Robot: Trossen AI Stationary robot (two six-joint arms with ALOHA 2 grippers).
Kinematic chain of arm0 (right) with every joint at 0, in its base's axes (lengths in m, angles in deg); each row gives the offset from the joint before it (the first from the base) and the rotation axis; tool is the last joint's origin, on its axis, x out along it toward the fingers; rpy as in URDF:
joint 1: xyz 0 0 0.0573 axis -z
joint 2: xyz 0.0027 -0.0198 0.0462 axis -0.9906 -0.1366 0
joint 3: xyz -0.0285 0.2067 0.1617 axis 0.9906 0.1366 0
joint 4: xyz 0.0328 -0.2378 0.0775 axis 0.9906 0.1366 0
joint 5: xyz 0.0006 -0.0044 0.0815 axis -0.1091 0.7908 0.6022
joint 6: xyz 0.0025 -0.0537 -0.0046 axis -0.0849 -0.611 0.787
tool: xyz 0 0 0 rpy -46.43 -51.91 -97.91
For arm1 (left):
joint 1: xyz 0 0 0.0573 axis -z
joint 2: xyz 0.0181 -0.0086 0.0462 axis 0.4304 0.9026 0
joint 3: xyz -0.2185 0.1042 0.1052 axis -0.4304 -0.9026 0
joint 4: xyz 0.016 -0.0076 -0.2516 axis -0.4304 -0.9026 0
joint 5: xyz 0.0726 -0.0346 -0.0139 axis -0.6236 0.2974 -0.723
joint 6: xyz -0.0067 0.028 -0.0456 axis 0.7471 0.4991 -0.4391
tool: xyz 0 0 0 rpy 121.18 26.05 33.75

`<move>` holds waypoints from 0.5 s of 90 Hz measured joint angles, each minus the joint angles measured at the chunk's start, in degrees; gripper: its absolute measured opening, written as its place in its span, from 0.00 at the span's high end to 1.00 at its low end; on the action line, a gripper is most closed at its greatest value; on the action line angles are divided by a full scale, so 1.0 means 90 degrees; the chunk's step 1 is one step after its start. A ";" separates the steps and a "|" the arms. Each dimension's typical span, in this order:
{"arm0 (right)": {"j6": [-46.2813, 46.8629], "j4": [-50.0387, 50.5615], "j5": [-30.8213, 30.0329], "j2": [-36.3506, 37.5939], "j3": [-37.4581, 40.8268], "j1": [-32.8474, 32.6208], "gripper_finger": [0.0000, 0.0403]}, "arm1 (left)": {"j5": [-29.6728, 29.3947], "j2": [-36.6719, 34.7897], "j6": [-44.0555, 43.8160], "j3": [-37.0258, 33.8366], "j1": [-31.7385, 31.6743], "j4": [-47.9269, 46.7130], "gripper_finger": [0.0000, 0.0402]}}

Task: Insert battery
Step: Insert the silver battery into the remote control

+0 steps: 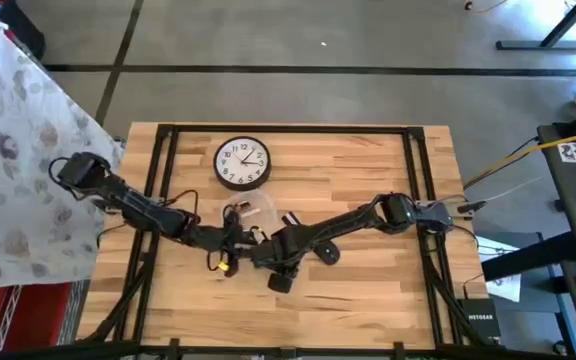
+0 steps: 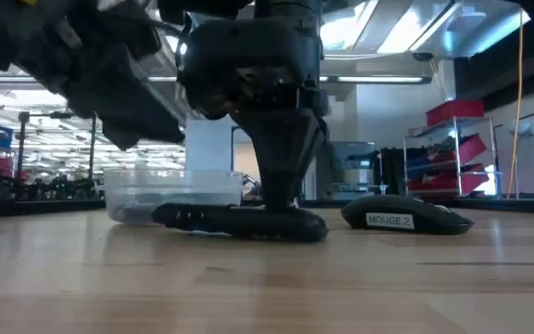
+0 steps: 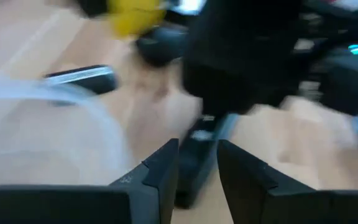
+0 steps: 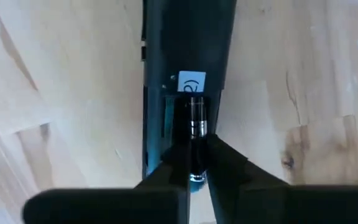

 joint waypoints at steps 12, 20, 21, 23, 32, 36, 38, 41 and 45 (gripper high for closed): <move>-0.0003 0.0064 0.0148 0.0081 0.0001 -0.0016 0.99 | -0.0023 0.0234 -0.0175 0.0007 0.0302 0.0593 0.76; -0.0001 0.0131 0.0216 0.0081 0.0009 -0.0061 0.99 | -0.0189 0.0555 -0.0184 0.0005 0.0411 0.1123 0.76; 0.0001 0.0138 0.0190 0.0081 0.0009 -0.0064 0.99 | -0.0231 0.0599 -0.0184 0.0005 0.0421 0.1191 0.76; 0.0025 0.0141 0.0106 0.0079 0.0009 -0.0070 0.99 | -0.0310 0.0685 -0.0189 0.0005 0.0445 0.1326 0.76; 0.0211 0.0173 -0.0217 0.0064 0.0011 -0.0090 0.99 | -0.0666 0.1055 -0.0260 0.0044 0.0472 0.1708 0.76; 0.0211 0.0145 -0.0225 0.0060 0.0011 -0.0086 0.99 | -0.0804 0.1196 -0.0284 0.0120 0.0470 0.1696 0.76; 0.0214 0.0125 -0.0213 0.0060 0.0011 -0.0083 0.99 | -0.0859 0.1260 -0.0306 0.0172 0.0467 0.1671 0.76; 0.0214 0.0086 -0.0200 0.0060 0.0011 -0.0083 1.00 | -0.0917 0.1357 -0.0328 0.0257 0.0466 0.1637 0.76; 0.0214 0.0018 -0.0158 0.0060 0.0011 -0.0081 1.00 | -0.0954 0.1499 -0.0343 0.0376 0.0465 0.1585 0.76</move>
